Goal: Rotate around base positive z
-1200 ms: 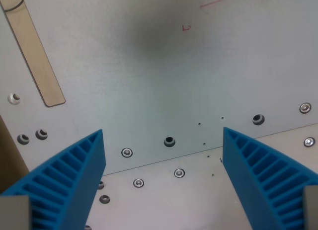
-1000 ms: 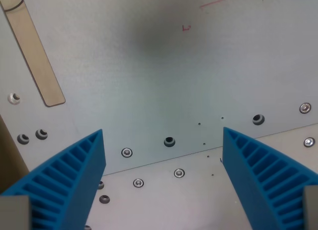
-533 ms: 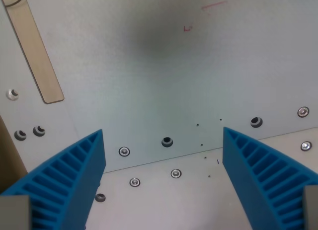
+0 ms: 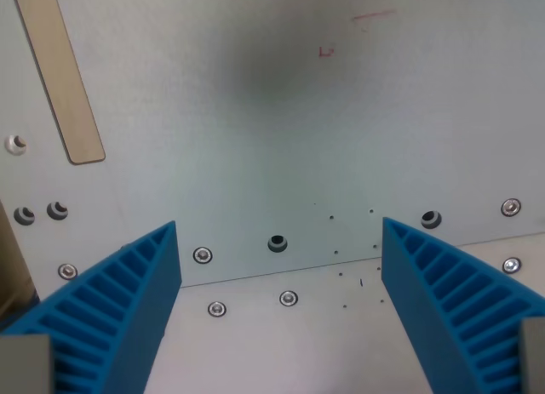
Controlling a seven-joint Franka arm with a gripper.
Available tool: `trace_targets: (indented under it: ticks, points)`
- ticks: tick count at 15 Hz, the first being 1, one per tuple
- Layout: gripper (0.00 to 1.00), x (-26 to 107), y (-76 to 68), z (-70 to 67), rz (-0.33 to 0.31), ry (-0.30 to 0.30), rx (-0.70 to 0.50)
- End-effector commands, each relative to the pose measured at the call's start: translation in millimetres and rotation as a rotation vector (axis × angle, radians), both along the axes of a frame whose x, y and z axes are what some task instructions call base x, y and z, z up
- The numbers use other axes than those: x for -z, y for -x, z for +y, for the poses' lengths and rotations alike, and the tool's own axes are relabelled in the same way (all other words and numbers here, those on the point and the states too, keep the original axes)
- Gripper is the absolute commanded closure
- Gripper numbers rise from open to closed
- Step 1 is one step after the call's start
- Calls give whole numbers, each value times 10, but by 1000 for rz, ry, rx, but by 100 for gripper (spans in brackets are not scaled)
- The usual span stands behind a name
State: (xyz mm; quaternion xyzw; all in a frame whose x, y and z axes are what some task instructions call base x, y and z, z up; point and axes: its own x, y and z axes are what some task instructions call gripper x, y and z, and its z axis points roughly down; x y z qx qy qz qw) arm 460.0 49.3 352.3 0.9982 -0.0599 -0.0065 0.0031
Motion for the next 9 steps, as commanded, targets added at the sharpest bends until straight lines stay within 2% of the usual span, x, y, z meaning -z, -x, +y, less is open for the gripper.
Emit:
trace_targets:
  ticks: [1,9]
  points:
    - [0,-25,3,-3,-6,1,-143]
    - [0,-25,3,-3,-6,2,-250]
